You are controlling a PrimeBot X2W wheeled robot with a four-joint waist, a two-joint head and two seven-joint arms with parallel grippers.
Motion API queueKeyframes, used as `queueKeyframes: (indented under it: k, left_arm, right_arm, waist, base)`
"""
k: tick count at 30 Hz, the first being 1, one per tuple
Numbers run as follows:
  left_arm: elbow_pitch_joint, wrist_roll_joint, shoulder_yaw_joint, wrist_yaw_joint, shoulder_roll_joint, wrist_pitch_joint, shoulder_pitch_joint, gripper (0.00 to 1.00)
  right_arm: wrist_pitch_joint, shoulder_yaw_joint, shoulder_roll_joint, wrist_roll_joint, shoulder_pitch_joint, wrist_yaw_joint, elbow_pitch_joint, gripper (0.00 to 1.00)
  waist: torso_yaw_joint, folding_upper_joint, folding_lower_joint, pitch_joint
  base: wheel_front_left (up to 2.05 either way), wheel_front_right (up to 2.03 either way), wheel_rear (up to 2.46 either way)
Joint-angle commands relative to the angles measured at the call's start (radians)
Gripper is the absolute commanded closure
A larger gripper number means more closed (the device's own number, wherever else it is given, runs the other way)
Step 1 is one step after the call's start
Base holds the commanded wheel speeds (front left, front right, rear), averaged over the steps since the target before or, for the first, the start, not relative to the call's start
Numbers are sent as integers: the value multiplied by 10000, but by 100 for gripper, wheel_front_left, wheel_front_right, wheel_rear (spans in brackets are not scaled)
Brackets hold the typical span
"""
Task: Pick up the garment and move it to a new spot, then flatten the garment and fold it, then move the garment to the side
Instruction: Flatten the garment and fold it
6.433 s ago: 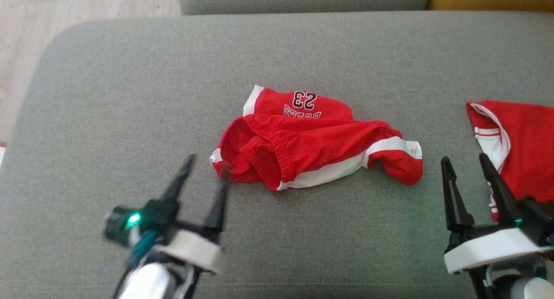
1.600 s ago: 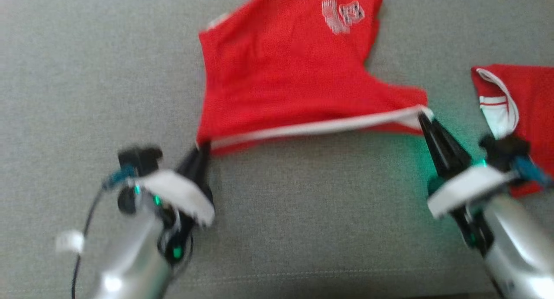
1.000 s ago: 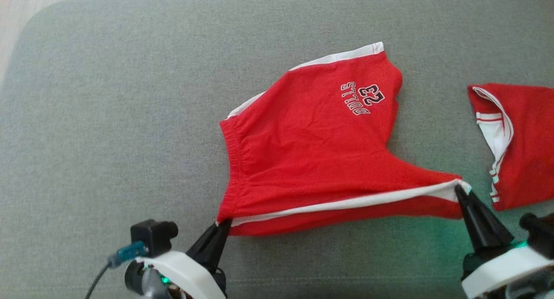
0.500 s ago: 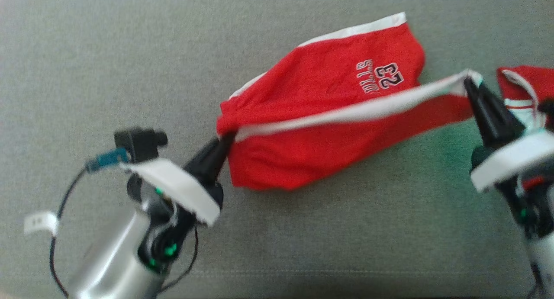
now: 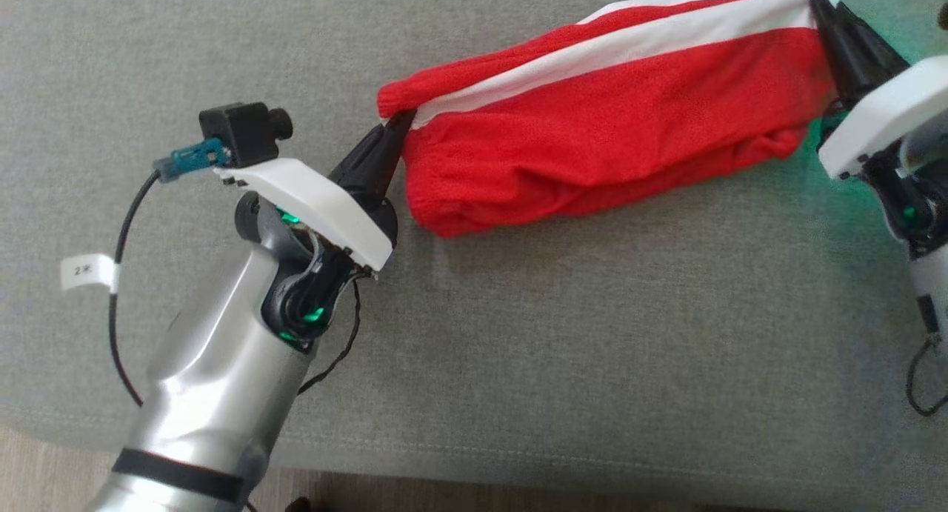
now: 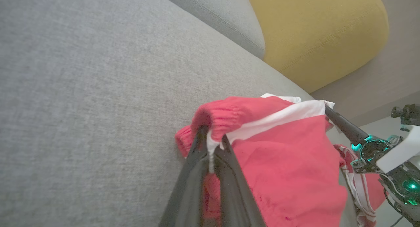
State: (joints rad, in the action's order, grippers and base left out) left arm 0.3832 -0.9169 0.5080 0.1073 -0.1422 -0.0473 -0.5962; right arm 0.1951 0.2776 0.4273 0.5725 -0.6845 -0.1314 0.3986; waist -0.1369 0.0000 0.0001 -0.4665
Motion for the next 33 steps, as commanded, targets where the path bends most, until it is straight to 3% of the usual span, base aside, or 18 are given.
queueKeyframes:
  k: [1,2,3,4,5,11,14,18,23,33]
  left_arm:
    - [-20,-3,-243,91,-145,179,-350,100]
    - [139,-30,-193,118,-94,230,-409,100]
    - [277,-49,-132,141,-49,289,-457,100]
    - [399,-50,-66,160,-19,360,-493,64]
    - [505,33,10,172,-25,481,-529,3]
    - [707,859,321,79,-140,1822,-289,0]
    - [540,1513,327,-458,-269,2591,70,0]
    - [-268,2500,-75,-1549,-459,3034,690,0]
    - [-2638,4467,-1321,-2739,-579,3086,1735,0]
    - [-3956,6397,-2065,-3038,-838,3089,2824,0]
  right_arm:
    - [-145,278,217,170,-199,7,41,100]
    - [-284,402,240,231,-338,7,223,100]
    - [-458,494,255,282,-447,7,404,73]
    - [-612,598,262,323,-522,7,569,13]
    - [-853,666,268,326,-582,7,690,0]
    - [-2619,701,203,-109,-278,7,904,0]
    - [-3519,342,76,-726,155,7,653,0]
    - [-4098,-576,-274,-1752,991,7,-124,0]
    - [-3850,-2103,-1227,-3161,2725,7,-2081,0]
    - [-2848,-3068,-2569,-4139,5062,7,-4695,0]
  waist:
    - [-92,0,-1,-95]
    - [-110,0,-1,-125]
    - [-124,0,-1,-142]
    - [-134,0,-1,-155]
    - [-139,0,-1,-167]
    - [-33,0,-1,-4]
    - [125,0,-1,179]
    - [336,0,-1,463]
    - [574,0,-1,804]
    - [982,0,-1,1205]
  base:
    - [0,0,0]
    - [0,0,0]
    - [0,0,0]
    - [0,0,0]
    - [0,0,0]
    - [0,0,0]
    - [0,0,0]
    - [0,0,0]
    - [0,0,0]
    - [0,0,0]
